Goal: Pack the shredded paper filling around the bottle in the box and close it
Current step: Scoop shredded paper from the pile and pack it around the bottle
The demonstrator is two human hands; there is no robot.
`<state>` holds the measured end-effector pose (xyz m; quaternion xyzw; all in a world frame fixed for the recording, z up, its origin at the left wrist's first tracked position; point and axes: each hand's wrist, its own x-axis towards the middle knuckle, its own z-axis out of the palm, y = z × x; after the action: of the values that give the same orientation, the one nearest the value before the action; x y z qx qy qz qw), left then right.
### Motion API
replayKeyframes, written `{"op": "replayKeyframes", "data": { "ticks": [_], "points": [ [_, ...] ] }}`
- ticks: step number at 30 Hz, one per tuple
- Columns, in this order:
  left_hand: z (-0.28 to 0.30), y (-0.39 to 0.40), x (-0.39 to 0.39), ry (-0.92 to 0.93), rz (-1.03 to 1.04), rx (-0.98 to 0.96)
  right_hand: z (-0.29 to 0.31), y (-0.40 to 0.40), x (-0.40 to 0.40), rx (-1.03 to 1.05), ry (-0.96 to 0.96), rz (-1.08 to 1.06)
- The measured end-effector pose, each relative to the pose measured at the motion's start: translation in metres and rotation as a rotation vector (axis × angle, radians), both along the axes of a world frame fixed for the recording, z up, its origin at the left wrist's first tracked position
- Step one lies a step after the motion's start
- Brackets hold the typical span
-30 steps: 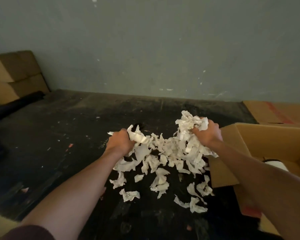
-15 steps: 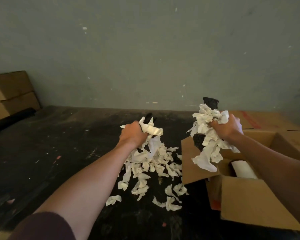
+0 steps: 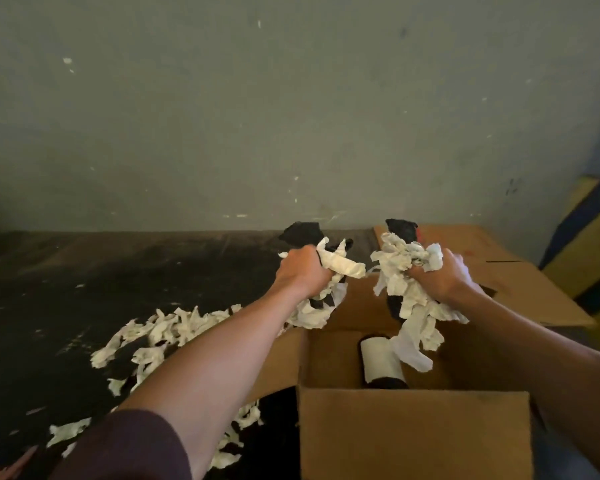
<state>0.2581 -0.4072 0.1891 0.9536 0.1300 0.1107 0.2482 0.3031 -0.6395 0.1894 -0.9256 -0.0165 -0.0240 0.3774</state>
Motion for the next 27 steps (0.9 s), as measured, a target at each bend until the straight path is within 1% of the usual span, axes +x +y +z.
{"op": "replayKeyframes", "data": {
  "ticks": [5,9,12,14,17,20,23,25,27],
  "points": [
    [-0.038,-0.06,0.036,0.074,-0.016,-0.057,-0.041,-0.036,0.024,-0.042,0.082,0.035],
    [-0.078,-0.078,0.051,0.124,0.027,-0.269,-0.074,-0.047,0.044,-0.123,0.124,0.12],
    [-0.103,-0.077,0.053,0.168,0.033,-0.357,-0.092,-0.043,0.055,-0.087,0.189,0.22],
    [-0.116,-0.071,0.054,0.253,0.038,-0.333,-0.1,-0.038,0.059,-0.066,0.216,0.287],
    [-0.129,-0.058,0.056,0.417,0.047,-0.203,-0.114,-0.033,0.071,-0.144,0.218,0.394],
    [-0.135,-0.047,0.059,0.491,-0.024,-0.172,-0.154,-0.038,0.113,-0.159,0.236,0.428],
    [-0.13,-0.046,0.061,0.579,-0.085,-0.106,-0.139,-0.035,0.111,-0.244,0.23,0.427],
    [-0.138,-0.048,0.064,0.649,-0.095,-0.078,-0.127,-0.03,0.104,-0.369,0.238,0.441],
    [-0.153,-0.051,0.064,0.703,-0.117,-0.055,-0.13,-0.028,0.102,-0.442,0.286,0.407]
  ]
}}
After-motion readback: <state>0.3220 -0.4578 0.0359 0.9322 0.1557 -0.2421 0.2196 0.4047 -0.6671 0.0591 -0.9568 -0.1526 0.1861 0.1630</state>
